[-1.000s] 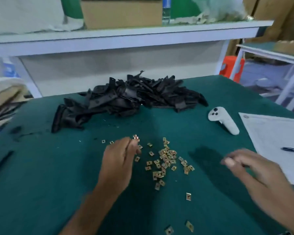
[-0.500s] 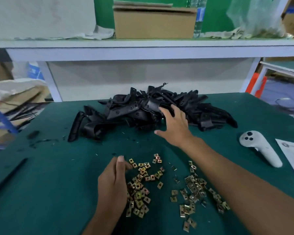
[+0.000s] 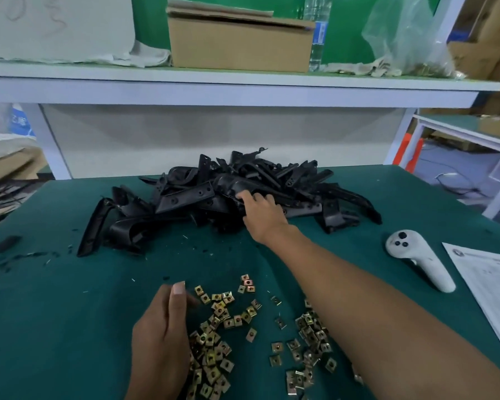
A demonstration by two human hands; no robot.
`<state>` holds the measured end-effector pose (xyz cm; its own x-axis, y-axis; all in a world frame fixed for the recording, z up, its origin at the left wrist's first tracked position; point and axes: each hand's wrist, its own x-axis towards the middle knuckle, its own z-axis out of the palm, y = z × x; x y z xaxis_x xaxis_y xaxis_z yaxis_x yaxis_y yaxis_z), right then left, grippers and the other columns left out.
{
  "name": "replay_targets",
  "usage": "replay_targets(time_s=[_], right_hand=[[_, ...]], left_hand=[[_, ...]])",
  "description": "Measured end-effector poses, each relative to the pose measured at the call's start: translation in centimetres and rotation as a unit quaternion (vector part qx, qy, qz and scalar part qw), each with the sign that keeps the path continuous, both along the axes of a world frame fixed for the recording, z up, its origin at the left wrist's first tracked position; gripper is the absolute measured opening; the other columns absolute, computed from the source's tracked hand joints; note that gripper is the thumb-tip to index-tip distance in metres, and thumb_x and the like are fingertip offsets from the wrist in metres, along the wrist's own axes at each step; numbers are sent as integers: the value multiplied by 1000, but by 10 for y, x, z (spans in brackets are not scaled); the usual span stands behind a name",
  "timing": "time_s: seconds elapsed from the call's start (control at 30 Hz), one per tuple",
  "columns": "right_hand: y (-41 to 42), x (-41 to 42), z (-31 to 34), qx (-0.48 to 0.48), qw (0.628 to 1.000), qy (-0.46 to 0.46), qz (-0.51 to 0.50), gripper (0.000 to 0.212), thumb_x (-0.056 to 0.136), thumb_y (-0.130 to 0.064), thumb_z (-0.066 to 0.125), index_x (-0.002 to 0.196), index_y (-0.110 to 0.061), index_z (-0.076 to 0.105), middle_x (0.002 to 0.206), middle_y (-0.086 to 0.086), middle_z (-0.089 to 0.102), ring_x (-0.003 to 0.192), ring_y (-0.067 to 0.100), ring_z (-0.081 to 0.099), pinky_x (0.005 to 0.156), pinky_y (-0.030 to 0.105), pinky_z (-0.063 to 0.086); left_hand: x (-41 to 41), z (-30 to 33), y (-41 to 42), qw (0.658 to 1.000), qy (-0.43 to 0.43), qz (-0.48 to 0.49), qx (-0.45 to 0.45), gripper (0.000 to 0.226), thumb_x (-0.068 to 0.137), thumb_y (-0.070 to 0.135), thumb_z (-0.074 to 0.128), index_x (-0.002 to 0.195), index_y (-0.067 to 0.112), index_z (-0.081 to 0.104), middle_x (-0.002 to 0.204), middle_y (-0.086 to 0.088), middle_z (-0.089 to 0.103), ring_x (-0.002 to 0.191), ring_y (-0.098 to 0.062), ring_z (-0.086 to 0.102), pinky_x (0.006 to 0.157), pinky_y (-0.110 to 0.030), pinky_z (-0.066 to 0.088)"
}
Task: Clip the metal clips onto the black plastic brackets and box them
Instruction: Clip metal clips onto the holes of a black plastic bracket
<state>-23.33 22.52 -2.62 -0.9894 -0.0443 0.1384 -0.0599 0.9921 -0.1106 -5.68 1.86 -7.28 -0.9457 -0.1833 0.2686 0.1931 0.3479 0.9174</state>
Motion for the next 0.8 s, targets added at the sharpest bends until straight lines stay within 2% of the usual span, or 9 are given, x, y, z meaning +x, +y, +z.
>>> replay_targets(time_s=[0.17,0.27,0.33,0.43,0.53,0.63,0.7,0.73,0.8], right_hand=[[9,12,-2,-17,996,75,36,40,102,-9,55,138,-19,42,125,12,56,112,32,52,87,43,46],[10,26,7,-148,985,72,58,25,108,-15,45,132,-18,50,126,8,56,110,29,56,90,47,50],[9,40,18,-265,957,90,73,17,109,-20,44,123,-16,53,117,4,63,101,18,62,87,41,53],[5,75,38,-442,881,134,99,6,108,-20,47,109,-21,53,97,-6,72,75,3,62,71,18,49],[2,120,50,-598,785,114,112,12,110,-19,43,104,-19,53,93,-2,76,72,8,60,65,21,47],[9,165,48,-756,645,-13,117,15,106,-28,46,100,-14,50,83,1,70,68,11,54,61,24,46],[11,188,38,-817,557,-118,89,18,99,-29,53,108,-13,53,76,3,63,66,14,54,61,27,48],[11,196,31,-827,533,-160,79,23,98,-27,55,115,-11,57,73,4,61,65,15,54,60,28,48],[8,207,18,-818,528,-214,78,31,98,-25,55,122,-5,61,67,4,55,62,15,50,59,27,46]], left_hand=[[-1,1,2,1000,-8,4,8,51,96,56,29,77,24,65,77,10,67,76,-2,60,67,-28,43],[1,0,1,1000,-15,2,8,52,96,56,28,78,24,65,77,2,66,76,-6,59,66,-27,42],[2,1,1,1000,-22,0,7,52,96,57,28,79,24,64,78,-2,66,76,-6,59,66,-27,42],[4,3,2,1000,-19,0,12,53,93,59,28,79,24,64,78,0,66,77,-3,60,65,-28,44],[6,5,2,1000,4,0,14,46,95,61,30,80,32,62,83,3,66,78,-12,60,65,-33,46],[6,7,0,1000,22,3,6,44,98,70,28,89,41,60,91,20,66,83,-3,62,64,-29,44],[7,9,0,998,54,-8,16,44,95,67,28,94,40,63,94,23,67,89,-2,63,71,-30,45],[9,9,1,997,71,-19,31,44,97,63,30,96,38,65,96,20,68,92,-4,64,76,-32,46],[13,13,2,992,89,-56,70,43,99,60,34,100,36,70,98,13,71,97,-9,65,82,-31,47]])
